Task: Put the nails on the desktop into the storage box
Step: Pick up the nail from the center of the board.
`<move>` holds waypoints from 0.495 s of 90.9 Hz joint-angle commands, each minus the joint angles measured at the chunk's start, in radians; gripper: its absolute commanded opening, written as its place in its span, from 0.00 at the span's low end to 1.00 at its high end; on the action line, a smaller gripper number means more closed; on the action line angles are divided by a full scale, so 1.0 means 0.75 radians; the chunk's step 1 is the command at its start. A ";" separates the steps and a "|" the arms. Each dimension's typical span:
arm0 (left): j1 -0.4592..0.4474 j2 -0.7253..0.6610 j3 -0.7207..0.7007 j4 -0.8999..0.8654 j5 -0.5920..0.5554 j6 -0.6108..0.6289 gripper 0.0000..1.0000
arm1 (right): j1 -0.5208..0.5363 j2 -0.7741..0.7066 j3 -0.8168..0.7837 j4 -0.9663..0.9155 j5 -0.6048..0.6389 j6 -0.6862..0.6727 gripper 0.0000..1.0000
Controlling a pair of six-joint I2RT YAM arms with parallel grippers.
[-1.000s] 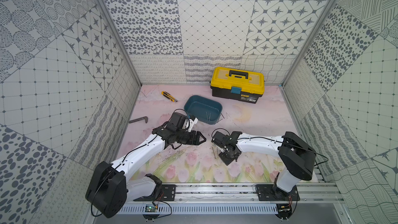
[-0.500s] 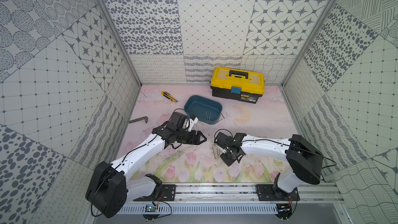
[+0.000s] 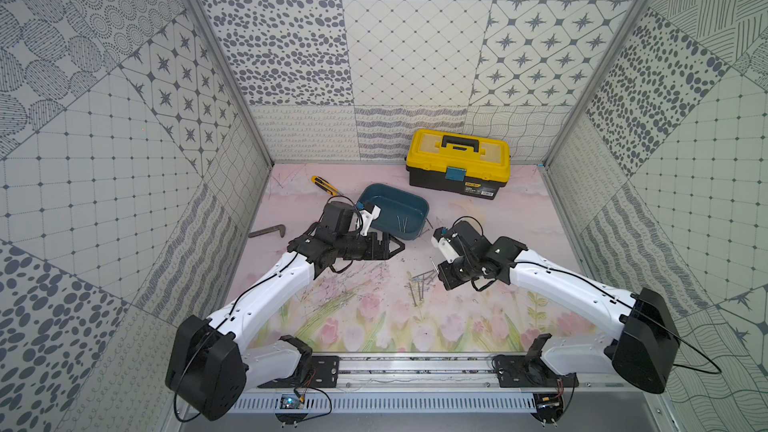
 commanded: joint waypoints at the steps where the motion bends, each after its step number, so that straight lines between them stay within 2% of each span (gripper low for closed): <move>1: 0.065 0.005 0.078 0.126 0.077 -0.164 1.00 | -0.076 -0.032 0.094 0.039 -0.112 0.042 0.00; 22: 0.109 0.037 0.158 0.214 0.147 -0.297 1.00 | -0.227 -0.008 0.224 0.165 -0.305 0.146 0.00; 45: 0.119 0.136 0.264 0.354 0.320 -0.456 1.00 | -0.285 0.077 0.325 0.418 -0.547 0.344 0.00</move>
